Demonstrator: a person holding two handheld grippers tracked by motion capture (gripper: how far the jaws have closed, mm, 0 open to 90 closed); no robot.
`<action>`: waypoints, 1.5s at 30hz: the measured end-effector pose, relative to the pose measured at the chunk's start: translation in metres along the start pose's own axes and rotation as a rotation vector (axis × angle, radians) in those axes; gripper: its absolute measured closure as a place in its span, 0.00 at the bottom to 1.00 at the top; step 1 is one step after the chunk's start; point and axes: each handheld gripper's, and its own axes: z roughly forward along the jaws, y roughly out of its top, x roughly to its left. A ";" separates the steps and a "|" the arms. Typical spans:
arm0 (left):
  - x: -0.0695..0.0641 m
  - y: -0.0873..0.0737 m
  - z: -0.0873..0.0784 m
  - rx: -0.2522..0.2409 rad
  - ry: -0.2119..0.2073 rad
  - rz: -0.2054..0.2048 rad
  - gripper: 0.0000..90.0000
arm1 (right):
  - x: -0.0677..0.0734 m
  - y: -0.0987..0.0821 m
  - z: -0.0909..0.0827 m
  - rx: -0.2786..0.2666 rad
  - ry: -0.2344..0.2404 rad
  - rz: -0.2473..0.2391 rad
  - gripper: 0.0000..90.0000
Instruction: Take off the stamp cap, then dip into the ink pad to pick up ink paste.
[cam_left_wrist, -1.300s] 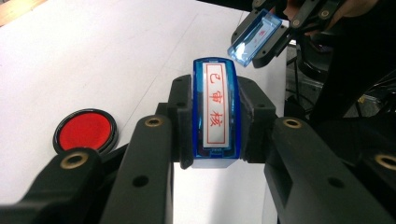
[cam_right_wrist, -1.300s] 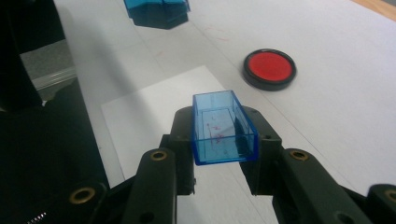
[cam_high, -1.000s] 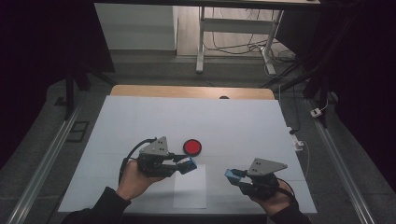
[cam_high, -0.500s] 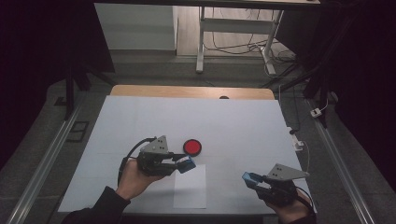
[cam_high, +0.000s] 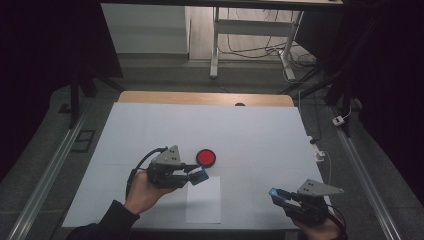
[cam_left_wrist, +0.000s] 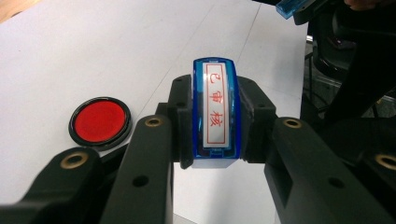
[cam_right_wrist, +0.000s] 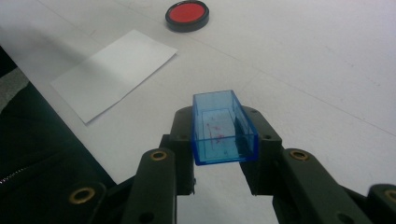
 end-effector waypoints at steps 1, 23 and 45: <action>0.000 0.000 0.000 0.000 0.003 0.002 0.78 | 0.000 0.000 0.000 0.001 -0.002 0.000 0.76; 0.020 0.002 0.010 0.045 0.039 -0.018 0.78 | 0.000 -0.001 0.000 0.010 0.000 -0.005 0.76; 0.046 0.013 0.030 0.073 0.090 -0.034 0.78 | 0.001 0.000 0.000 0.012 -0.002 -0.014 0.76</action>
